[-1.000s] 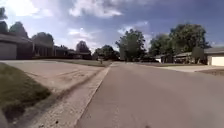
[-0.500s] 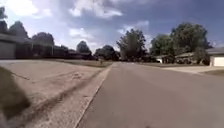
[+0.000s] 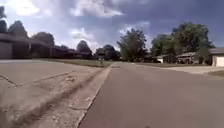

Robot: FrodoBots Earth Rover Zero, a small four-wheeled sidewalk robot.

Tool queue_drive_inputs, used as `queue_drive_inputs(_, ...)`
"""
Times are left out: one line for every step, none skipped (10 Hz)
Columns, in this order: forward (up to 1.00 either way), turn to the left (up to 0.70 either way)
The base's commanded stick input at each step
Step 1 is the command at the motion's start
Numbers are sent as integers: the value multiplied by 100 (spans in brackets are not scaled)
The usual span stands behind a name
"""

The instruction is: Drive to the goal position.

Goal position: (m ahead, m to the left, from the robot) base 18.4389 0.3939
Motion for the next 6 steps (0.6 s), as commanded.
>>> queue_drive_inputs(100,0)
queue_drive_inputs(100,0)
queue_drive_inputs(100,0)
queue_drive_inputs(100,0)
queue_drive_inputs(100,0)
queue_drive_inputs(100,0)
